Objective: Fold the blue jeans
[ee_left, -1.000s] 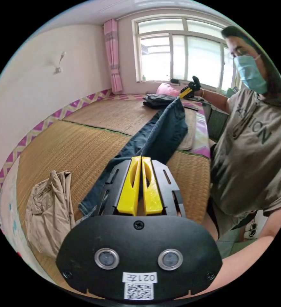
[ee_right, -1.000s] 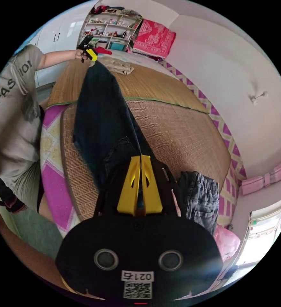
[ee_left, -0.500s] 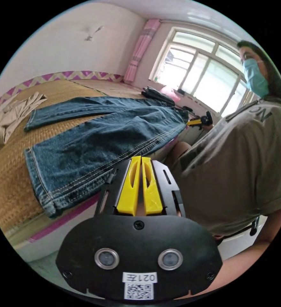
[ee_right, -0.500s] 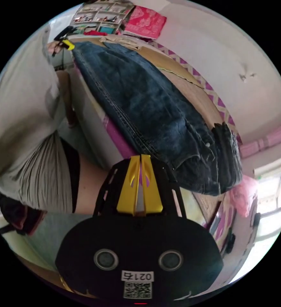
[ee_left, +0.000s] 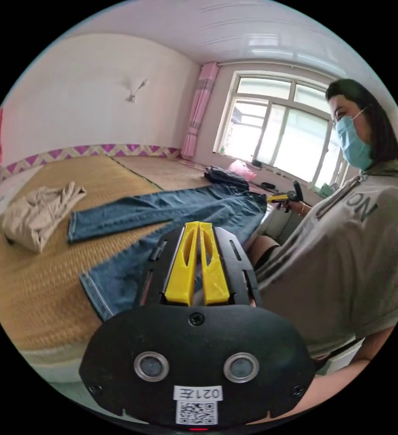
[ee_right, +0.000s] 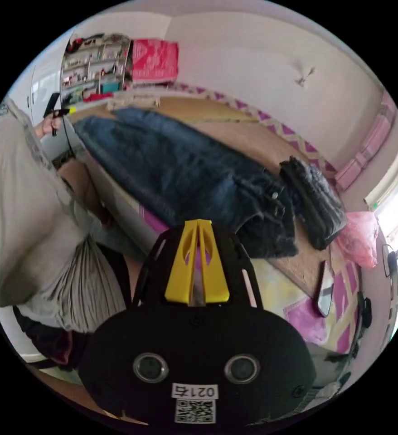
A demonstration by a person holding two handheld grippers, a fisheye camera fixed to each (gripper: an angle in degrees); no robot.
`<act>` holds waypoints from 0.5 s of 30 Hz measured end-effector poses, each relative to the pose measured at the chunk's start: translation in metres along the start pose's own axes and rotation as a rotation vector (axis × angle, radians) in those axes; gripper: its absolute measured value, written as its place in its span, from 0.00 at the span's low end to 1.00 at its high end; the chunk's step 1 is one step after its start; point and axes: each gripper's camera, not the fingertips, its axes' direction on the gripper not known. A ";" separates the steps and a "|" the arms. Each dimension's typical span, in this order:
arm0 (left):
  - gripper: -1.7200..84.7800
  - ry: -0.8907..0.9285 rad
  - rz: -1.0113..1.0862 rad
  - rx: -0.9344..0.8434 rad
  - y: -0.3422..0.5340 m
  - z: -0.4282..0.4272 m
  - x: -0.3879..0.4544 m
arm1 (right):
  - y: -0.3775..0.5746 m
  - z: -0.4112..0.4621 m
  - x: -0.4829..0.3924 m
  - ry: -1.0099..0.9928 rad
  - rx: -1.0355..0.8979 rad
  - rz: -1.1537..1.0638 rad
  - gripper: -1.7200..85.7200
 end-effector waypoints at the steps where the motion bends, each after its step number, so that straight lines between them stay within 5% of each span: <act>1: 0.08 -0.008 0.016 -0.002 -0.015 0.009 -0.003 | -0.001 0.003 0.005 0.009 0.034 0.004 0.01; 8: 0.16 0.024 -0.051 -0.210 -0.142 0.209 -0.154 | -0.112 0.179 0.081 -0.046 0.090 -0.131 0.11; 15: 0.17 -0.090 -0.053 -0.406 -0.158 0.326 -0.280 | -0.226 0.429 0.170 -0.079 -0.135 -0.260 0.13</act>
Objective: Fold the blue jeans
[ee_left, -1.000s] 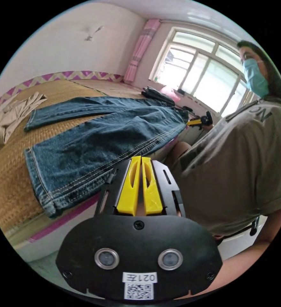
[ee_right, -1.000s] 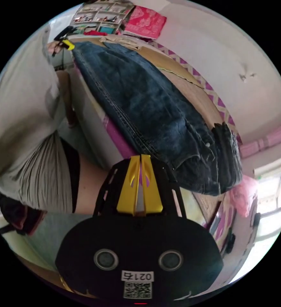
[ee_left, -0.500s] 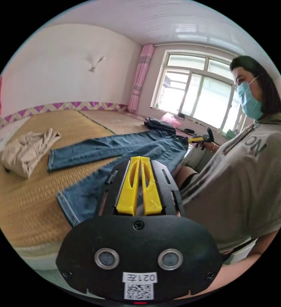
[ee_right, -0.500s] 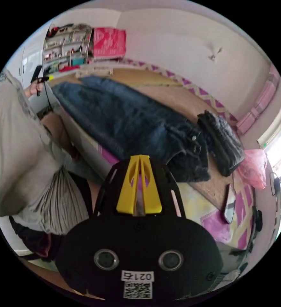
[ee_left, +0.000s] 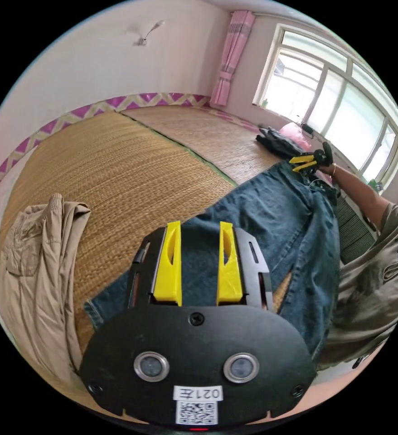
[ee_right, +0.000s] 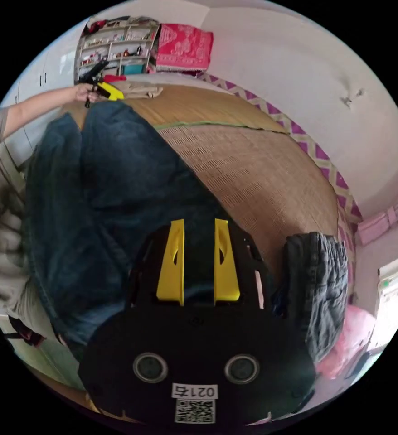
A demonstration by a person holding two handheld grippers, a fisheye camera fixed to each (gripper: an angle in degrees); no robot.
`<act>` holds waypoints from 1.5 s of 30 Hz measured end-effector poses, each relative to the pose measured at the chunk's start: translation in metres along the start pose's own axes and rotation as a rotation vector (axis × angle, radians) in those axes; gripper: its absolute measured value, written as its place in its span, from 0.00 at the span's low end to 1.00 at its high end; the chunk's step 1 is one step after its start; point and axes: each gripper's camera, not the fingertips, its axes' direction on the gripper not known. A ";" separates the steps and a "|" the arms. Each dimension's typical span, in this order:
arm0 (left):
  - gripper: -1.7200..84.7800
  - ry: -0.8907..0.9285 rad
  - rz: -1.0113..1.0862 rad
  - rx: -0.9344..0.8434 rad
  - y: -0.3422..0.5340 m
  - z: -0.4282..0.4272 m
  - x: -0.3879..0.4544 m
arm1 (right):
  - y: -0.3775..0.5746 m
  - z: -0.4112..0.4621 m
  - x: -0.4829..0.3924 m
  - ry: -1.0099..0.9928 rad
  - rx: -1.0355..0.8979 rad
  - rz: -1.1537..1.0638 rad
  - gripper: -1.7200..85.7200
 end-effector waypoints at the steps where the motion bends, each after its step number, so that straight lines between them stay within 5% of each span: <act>1: 0.18 -0.005 0.014 -0.014 -0.004 0.007 -0.004 | -0.007 0.018 0.010 0.003 -0.031 -0.010 0.13; 6: 0.18 0.029 0.138 -0.173 -0.025 0.065 -0.018 | -0.061 0.145 0.085 -0.072 -0.200 -0.069 0.13; 11: 0.03 0.122 0.139 -0.193 -0.027 0.071 -0.032 | -0.093 0.199 0.111 -0.258 -0.232 -0.118 0.07; 19: 0.01 -0.004 0.195 -0.210 -0.074 0.085 -0.022 | -0.142 0.188 0.118 -0.150 -0.174 -0.278 0.03; 29: 0.01 -0.034 0.019 -0.031 -0.086 0.089 -0.041 | -0.190 0.137 0.193 0.002 -0.160 -0.051 0.05; 33: 0.02 0.102 0.061 0.148 -0.033 0.024 -0.009 | -0.182 0.057 0.194 0.068 -0.101 -0.020 0.07; 45: 0.04 0.016 0.298 -0.056 0.111 -0.038 0.271 | -0.083 -0.261 0.085 0.202 -0.080 -0.016 0.01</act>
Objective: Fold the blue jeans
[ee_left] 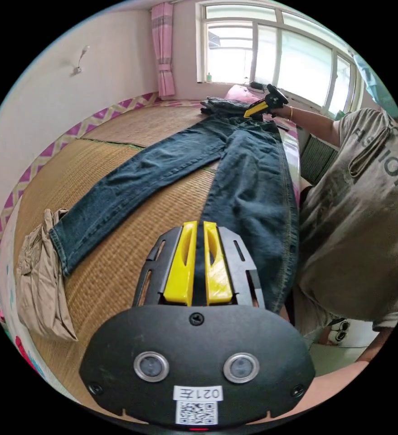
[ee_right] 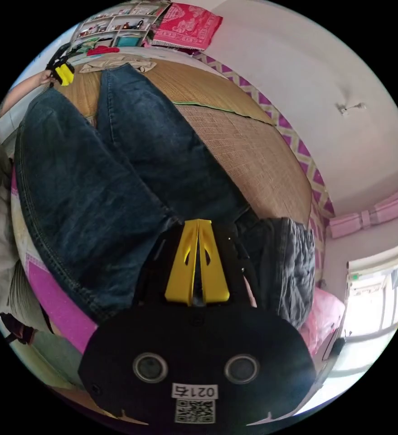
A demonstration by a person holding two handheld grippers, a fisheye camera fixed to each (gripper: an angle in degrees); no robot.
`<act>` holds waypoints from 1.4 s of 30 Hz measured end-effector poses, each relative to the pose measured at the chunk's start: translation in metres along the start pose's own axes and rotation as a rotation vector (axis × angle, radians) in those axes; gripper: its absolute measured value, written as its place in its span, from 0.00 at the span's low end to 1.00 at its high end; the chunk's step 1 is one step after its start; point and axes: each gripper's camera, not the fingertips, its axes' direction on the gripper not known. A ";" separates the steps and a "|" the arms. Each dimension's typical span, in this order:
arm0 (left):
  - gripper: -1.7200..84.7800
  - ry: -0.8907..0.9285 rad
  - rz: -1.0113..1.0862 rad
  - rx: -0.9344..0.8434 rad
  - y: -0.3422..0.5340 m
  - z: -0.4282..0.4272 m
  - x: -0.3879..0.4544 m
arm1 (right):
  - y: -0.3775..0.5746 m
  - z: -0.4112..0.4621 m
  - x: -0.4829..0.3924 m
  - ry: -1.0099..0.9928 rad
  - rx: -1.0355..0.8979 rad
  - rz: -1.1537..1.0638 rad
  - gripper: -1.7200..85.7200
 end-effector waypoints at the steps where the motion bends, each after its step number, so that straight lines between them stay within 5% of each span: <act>1: 0.04 0.003 -0.003 0.005 0.004 -0.001 0.011 | 0.011 -0.017 -0.003 0.011 0.001 0.015 0.01; 4: 0.06 0.037 -0.093 -0.060 0.027 0.016 0.039 | 0.074 -0.092 -0.013 0.013 0.037 0.099 0.01; 7: 0.04 0.081 -0.258 -0.004 0.064 0.019 0.026 | 0.130 -0.115 -0.030 -0.028 -0.123 0.102 0.01; 12: 0.01 0.155 -0.438 0.002 0.091 0.010 -0.046 | 0.222 -0.198 -0.030 -0.010 -0.022 0.371 0.01; 18: 0.01 0.436 -0.642 0.021 0.141 0.012 -0.148 | 0.265 -0.296 -0.033 0.020 -0.054 0.429 0.01; 23: 0.01 0.501 -0.703 0.033 0.174 -0.004 -0.185 | 0.305 -0.377 -0.050 -0.034 -0.031 0.474 0.01; 29: 0.01 0.329 -0.565 -0.041 0.165 -0.039 -0.177 | 0.353 -0.465 -0.099 0.002 -0.017 0.473 0.01; 36: 0.01 0.173 -0.640 0.515 0.284 -0.178 -0.068 | 0.435 -0.549 -0.179 0.009 0.046 0.575 0.01; 42: 0.01 0.028 -0.916 0.681 0.412 -0.231 0.038 | 0.501 -0.594 -0.282 0.039 0.040 0.578 0.01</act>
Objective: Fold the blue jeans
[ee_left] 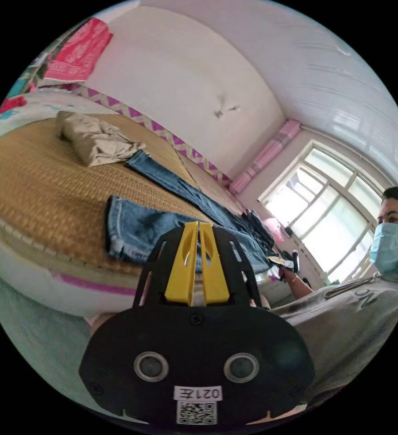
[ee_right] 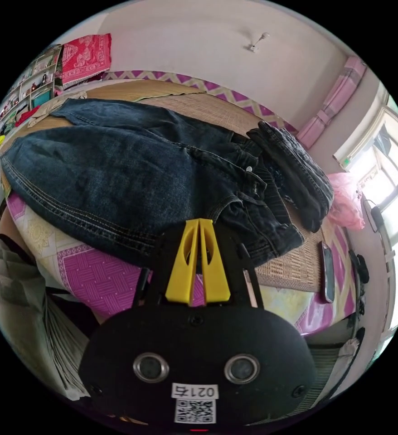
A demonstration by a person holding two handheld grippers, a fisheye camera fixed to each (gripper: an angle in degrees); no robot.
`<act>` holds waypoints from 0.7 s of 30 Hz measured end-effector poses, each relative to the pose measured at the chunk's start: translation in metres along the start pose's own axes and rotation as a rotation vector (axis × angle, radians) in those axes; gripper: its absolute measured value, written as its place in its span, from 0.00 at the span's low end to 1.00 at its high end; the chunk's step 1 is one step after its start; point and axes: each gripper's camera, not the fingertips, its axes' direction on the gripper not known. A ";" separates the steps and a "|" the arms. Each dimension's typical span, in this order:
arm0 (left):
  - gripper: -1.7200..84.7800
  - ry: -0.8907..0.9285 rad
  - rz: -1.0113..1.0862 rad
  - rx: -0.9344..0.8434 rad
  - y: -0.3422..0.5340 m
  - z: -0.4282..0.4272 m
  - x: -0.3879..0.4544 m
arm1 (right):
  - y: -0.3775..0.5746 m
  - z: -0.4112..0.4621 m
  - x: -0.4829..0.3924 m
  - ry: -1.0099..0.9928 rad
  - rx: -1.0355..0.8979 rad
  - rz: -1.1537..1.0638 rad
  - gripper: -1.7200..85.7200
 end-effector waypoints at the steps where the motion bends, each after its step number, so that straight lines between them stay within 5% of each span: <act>1: 0.01 -0.008 -0.024 0.021 0.009 -0.010 -0.002 | 0.012 -0.004 -0.004 -0.009 -0.002 0.008 0.01; 12: 0.09 -0.099 -0.397 0.103 0.100 -0.054 -0.063 | 0.332 -0.091 -0.100 -0.226 0.091 0.499 0.11; 21: 0.10 -0.128 -0.503 0.092 0.091 -0.047 -0.087 | 0.638 -0.055 -0.222 -0.474 0.101 0.836 0.12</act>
